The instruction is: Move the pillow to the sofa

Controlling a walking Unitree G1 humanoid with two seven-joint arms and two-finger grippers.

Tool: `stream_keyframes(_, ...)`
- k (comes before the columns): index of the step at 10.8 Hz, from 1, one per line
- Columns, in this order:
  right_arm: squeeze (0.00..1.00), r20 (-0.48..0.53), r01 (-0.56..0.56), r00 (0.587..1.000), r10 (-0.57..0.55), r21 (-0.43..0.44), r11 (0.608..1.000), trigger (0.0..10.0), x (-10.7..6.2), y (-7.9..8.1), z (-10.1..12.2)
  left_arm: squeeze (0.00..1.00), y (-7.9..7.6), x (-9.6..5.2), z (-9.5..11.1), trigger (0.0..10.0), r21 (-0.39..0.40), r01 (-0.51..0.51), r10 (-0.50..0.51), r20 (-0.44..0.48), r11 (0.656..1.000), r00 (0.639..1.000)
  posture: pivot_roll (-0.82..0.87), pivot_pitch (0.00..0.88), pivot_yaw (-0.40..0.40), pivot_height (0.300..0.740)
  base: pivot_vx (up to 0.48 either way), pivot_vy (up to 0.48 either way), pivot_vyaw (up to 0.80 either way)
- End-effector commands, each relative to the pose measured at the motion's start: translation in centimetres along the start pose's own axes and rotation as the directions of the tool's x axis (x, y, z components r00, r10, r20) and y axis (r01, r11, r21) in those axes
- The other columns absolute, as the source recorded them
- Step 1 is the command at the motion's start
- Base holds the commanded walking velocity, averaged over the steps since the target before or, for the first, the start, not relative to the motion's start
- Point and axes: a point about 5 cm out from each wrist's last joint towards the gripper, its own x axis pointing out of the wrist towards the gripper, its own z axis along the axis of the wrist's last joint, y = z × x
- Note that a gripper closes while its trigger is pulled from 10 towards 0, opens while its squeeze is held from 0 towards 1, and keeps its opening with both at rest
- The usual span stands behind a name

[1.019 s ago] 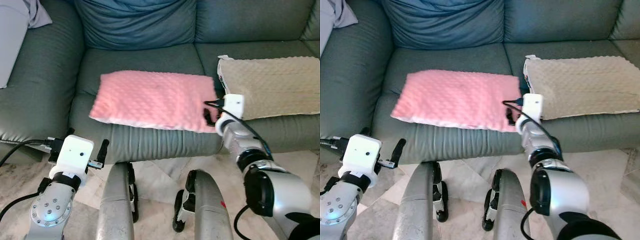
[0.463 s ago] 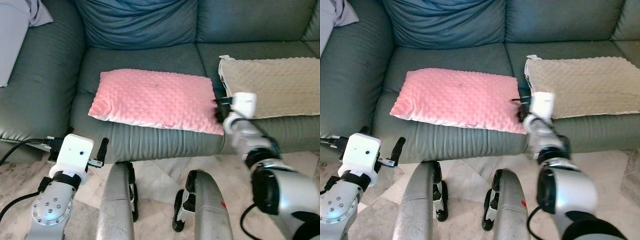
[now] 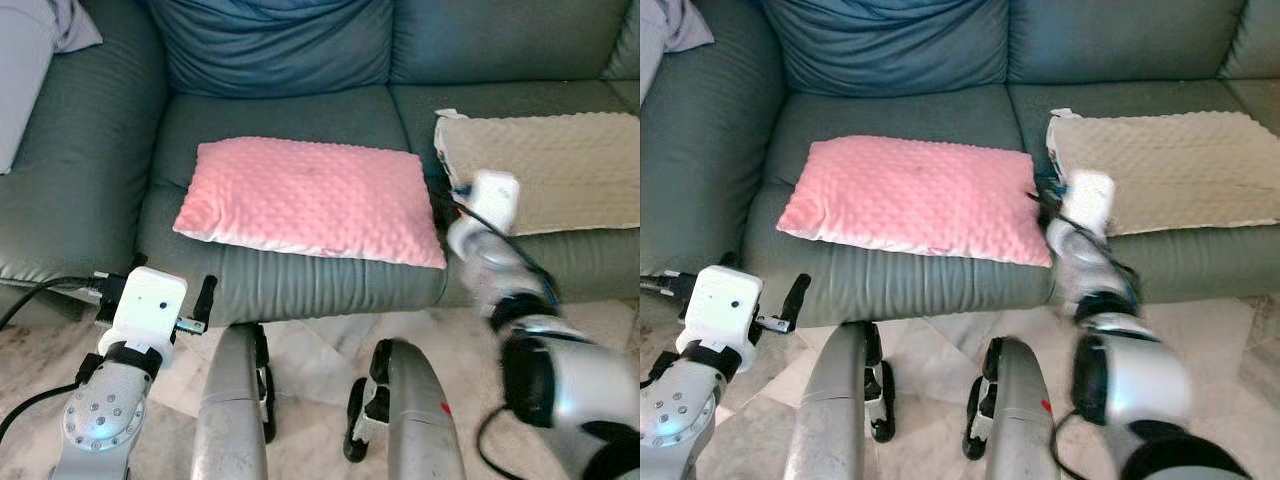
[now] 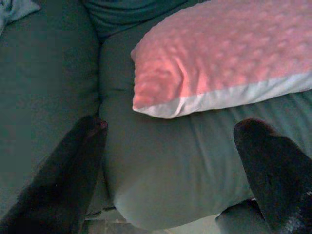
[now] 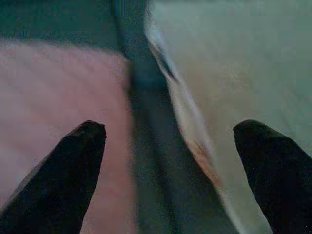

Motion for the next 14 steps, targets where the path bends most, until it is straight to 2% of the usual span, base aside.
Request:
stream_keyframes(1, 0.0, 0.05, -0.003, 0.999, 0.004, -0.004, 1.0, 10.0, -0.1, 0.5, 0.5, 0.0, 0.0, -0.3, -0.2, 10.0, 0.005, -0.011, 0.011, -0.015, 1.0, 1.0, 0.26, 0.308, -0.004, 0.616, 0.0, 0.0, 0.0)
stream_keyframes(3, 0.0, 0.135, -0.092, 0.987, 0.092, -0.007, 0.996, 10.0, -0.9, 3.6, 0.2, 0.0, -0.1, -0.3, -0.2, 10.0, 0.002, -0.011, 0.011, -0.013, 1.0, 1.0, 0.26, 0.306, -0.005, 0.616, 0.0, 0.0, 0.0)
stream_keyframes(4, 0.0, 0.138, -0.214, 0.968, 0.209, 0.021, 0.977, 10.0, -1.7, 6.0, -0.8, 0.0, -0.2, -0.2, -0.2, 10.0, -0.001, -0.009, 0.009, -0.012, 1.0, 1.0, 0.25, 0.304, -0.006, 0.616, 0.0, 0.0, 0.0)
stream_keyframes(5, 0.0, 0.107, -0.297, 0.95, 0.294, 0.014, 0.955, 10.0, -3.0, 8.3, -2.6, 0.0, -0.3, -0.2, -0.1, 10.0, -0.004, -0.007, 0.007, -0.01, 1.0, 1.0, 0.25, 0.302, -0.007, 0.616, 0.0, 0.0, 0.0)
stream_keyframes(7, 0.0, 0.064, -0.366, 0.93, 0.363, 0.038, 0.93, 10.0, -5.7, 10.6, -5.1, 0.0, -0.3, -0.1, -0.2, 10.0, -0.006, -0.01, 0.01, -0.01, 1.0, 1.0, 0.25, 0.299, -0.011, 0.616, 0.0, 0.0, 0.0)
stream_keyframes(8, 0.0, 0.036, -0.365, 0.931, 0.364, 0.05, 0.93, 10.0, -6.8, 11.0, -6.0, 0.0, -0.3, -0.1, -0.2, 10.0, -0.006, -0.009, 0.009, -0.011, 1.0, 1.0, 0.24, 0.301, -0.009, 0.616, 0.0, 0.0, 0.0)
stream_keyframes(10, 0.0, 0.005, -0.353, 0.935, 0.354, 0.054, 0.934, 10.0, -7.8, 10.6, -6.9, 0.0, -0.5, -0.1, -0.2, 10.0, -0.009, -0.003, 0.003, -0.011, 1.0, 1.0, 0.24, 0.297, -0.007, 0.616, 0.0, 0.0, 0.0)
stream_keyframes(11, 0.0, -0.041, -0.307, 0.951, 0.308, 0.036, 0.951, 10.0, -7.6, 8.3, -7.6, 0.0, -0.5, 0.1, -0.1, 10.0, -0.008, -0.001, 0.001, -0.006, 1.0, 1.0, 0.24, 0.297, -0.007, 0.616, 0.0, 0.0, 0.0)
stream_keyframes(12, 0.0, -0.053, -0.28, 0.958, 0.281, 0.023, 0.96, 10.0, -7.2, 6.9, -7.5, 0.0, -0.3, 0.1, -0.1, 10.0, -0.006, -0.004, 0.004, -0.006, 1.0, 1.0, 0.24, 0.297, -0.005, 0.616, 0.0, 0.0, 0.0)
stream_keyframes(13, 0.0, -0.081, -0.221, 0.972, 0.219, -0.02, 0.975, 10.0, -5.7, 3.7, -7.3, 0.0, -0.3, 0.0, -0.2, 10.0, -0.004, -0.004, 0.004, -0.009, 1.0, 1.0, 0.24, 0.299, -0.004, 0.616, 0.0, 0.0, 0.0)
stream_keyframes(14, 0.0, -0.092, -0.18, 0.98, 0.174, -0.062, 0.982, 10.0, -4.7, 1.5, -7.0, 0.0, -0.4, 0.0, -0.2, 10.0, -0.005, -0.002, 0.002, -0.01, 1.0, 1.0, 0.25, 0.301, 0.0, 0.616, 0.0, 0.0, 0.0)
